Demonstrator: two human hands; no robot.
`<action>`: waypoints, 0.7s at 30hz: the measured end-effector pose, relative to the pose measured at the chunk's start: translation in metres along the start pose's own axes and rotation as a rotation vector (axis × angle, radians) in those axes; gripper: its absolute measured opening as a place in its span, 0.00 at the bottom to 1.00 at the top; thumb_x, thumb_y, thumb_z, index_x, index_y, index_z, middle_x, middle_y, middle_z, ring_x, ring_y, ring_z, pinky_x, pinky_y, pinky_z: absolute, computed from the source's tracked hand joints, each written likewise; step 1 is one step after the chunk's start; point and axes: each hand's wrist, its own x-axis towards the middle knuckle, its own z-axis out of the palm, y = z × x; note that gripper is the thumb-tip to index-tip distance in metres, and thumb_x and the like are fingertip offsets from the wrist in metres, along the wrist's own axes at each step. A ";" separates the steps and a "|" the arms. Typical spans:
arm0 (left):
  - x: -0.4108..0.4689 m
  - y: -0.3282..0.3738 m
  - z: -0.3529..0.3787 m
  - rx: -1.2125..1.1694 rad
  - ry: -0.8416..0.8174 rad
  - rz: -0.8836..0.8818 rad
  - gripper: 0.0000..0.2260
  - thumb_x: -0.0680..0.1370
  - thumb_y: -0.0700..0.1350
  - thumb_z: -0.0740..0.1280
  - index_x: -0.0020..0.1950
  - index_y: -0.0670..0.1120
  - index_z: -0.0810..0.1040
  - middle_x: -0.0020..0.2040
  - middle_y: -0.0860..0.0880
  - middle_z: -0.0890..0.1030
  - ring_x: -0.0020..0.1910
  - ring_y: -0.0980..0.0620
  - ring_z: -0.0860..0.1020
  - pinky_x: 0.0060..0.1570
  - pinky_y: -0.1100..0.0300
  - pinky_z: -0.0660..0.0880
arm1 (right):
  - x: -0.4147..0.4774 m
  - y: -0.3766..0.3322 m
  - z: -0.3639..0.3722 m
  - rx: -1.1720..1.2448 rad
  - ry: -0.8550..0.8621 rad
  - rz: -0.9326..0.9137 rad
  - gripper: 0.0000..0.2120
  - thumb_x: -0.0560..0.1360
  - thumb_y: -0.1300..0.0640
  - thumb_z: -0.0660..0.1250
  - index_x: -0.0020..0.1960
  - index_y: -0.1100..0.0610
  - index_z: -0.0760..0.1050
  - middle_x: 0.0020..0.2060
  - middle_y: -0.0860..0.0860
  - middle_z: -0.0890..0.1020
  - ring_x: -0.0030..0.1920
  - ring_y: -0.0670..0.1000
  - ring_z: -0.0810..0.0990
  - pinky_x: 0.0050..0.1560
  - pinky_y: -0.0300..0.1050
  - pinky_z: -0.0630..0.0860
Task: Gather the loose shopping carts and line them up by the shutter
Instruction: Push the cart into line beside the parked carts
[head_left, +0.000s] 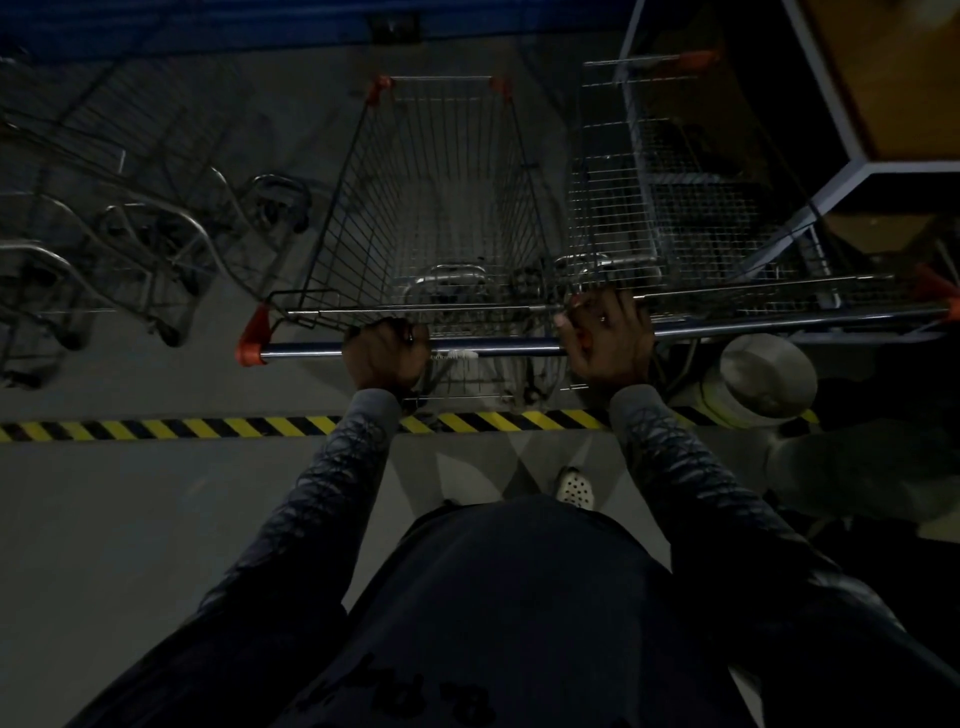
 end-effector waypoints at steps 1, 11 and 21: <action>0.000 0.000 0.001 0.002 -0.003 -0.002 0.23 0.77 0.55 0.54 0.38 0.43 0.83 0.39 0.40 0.84 0.41 0.39 0.82 0.49 0.54 0.71 | 0.000 0.001 0.001 -0.012 -0.003 0.006 0.18 0.82 0.41 0.60 0.49 0.53 0.82 0.54 0.50 0.80 0.56 0.57 0.76 0.52 0.52 0.69; 0.000 0.009 0.006 -0.001 0.006 -0.044 0.26 0.76 0.56 0.51 0.41 0.43 0.84 0.41 0.40 0.84 0.42 0.40 0.82 0.51 0.53 0.72 | 0.003 0.010 0.002 -0.030 0.001 0.005 0.21 0.82 0.40 0.58 0.50 0.53 0.83 0.54 0.51 0.80 0.56 0.57 0.76 0.51 0.52 0.69; 0.003 0.007 0.009 0.029 0.026 0.053 0.23 0.76 0.57 0.56 0.39 0.42 0.83 0.37 0.40 0.83 0.38 0.39 0.81 0.37 0.56 0.63 | 0.003 0.015 0.002 -0.085 0.067 -0.018 0.17 0.81 0.41 0.62 0.46 0.51 0.83 0.54 0.49 0.82 0.57 0.56 0.77 0.56 0.58 0.66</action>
